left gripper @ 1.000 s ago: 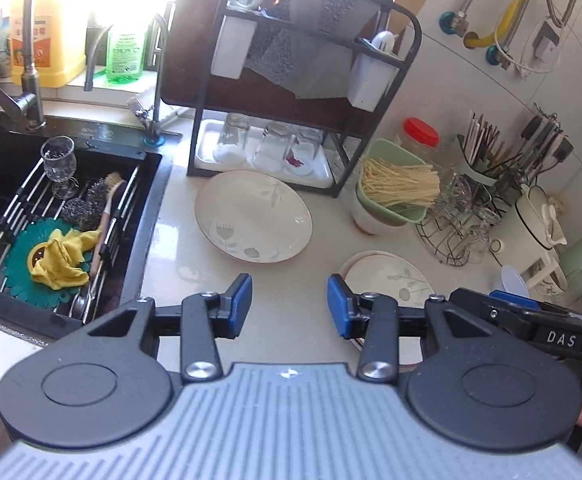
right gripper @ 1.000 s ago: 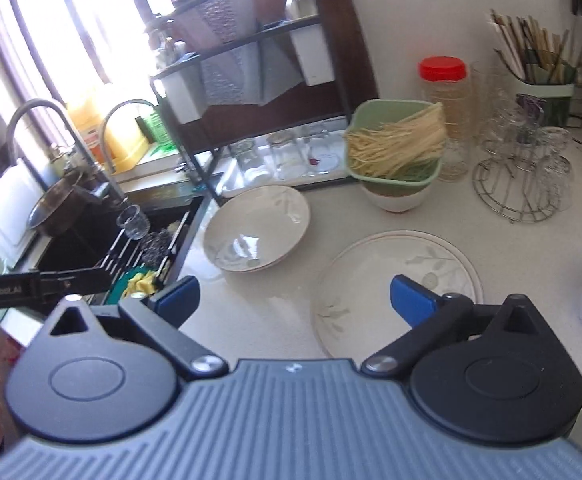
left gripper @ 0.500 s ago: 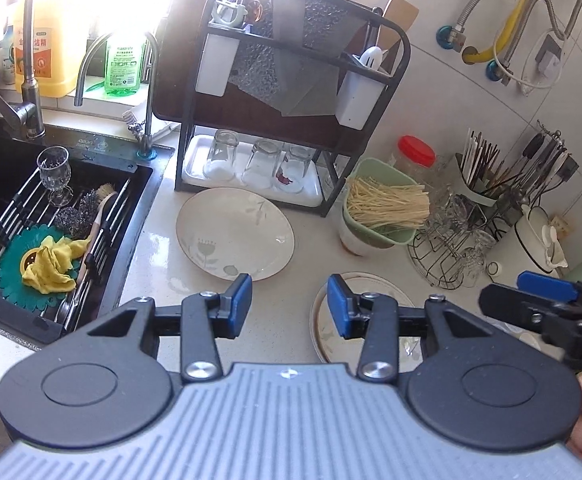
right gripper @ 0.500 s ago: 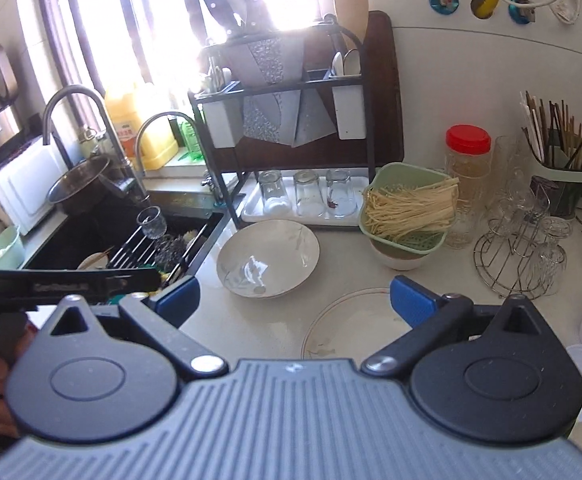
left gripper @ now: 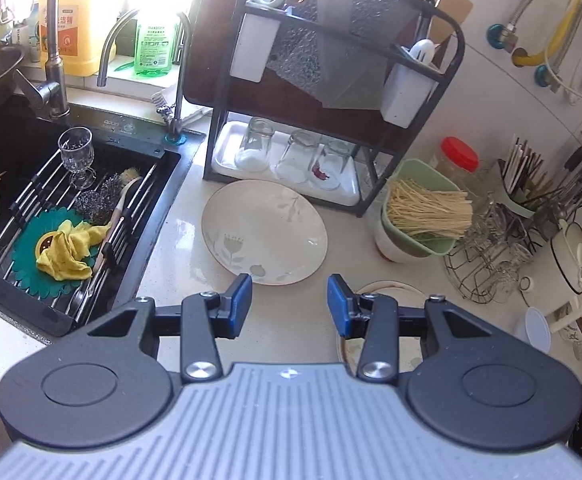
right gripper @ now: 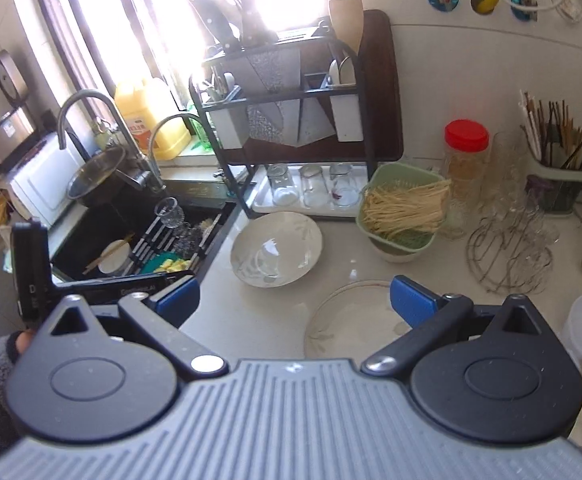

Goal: Organize plates and bowls
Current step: 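Move both grippers toward the other leaf plate by the dish rack, then close the left gripper on the second leaf plate rim while the right gripper clamps it, then lift the leaf plate with both grippers and carry it toward the plate stack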

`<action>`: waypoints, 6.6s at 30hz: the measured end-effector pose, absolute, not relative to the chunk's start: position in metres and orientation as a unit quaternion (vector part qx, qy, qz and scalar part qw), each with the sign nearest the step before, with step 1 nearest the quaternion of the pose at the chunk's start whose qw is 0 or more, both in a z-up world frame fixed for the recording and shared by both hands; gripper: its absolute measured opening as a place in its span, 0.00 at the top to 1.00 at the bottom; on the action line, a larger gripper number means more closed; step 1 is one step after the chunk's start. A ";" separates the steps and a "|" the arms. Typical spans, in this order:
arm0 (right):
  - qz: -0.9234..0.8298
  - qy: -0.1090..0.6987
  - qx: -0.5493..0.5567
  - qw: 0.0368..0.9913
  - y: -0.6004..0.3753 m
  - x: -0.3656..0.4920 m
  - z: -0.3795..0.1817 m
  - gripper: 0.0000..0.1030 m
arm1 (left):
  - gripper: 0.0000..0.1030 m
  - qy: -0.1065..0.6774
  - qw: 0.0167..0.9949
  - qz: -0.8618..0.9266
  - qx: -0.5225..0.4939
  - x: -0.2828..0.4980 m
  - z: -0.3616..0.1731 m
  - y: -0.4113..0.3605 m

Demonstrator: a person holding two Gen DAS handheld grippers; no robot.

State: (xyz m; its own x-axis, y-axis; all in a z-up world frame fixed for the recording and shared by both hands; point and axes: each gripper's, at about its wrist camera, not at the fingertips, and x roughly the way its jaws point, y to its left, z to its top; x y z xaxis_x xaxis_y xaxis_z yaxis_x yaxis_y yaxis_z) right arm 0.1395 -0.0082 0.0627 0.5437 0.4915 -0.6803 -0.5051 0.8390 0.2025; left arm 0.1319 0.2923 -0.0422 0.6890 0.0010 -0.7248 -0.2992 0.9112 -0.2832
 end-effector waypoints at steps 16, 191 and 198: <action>0.297 0.468 -0.028 0.832 0.000 0.168 0.081 0.00 | 0.54 0.403 0.883 0.070 -0.232 0.157 -0.070 0.291; 0.273 0.457 0.222 0.817 0.009 0.270 -0.145 0.81 | 0.91 0.500 0.817 -0.112 -0.264 0.296 -0.170 0.381; 0.280 0.454 0.227 0.815 -0.033 0.253 -0.147 0.81 | 0.91 0.501 0.821 -0.118 -0.246 0.289 -0.157 0.337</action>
State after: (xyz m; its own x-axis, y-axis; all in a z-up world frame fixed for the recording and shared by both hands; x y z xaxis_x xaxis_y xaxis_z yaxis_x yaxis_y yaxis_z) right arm 0.2533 -0.0328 -0.1466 0.4304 0.6624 -0.6132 -0.2498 0.7402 0.6242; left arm 0.2890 0.3374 -0.1568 0.4692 -0.4403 -0.7655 -0.0523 0.8515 -0.5218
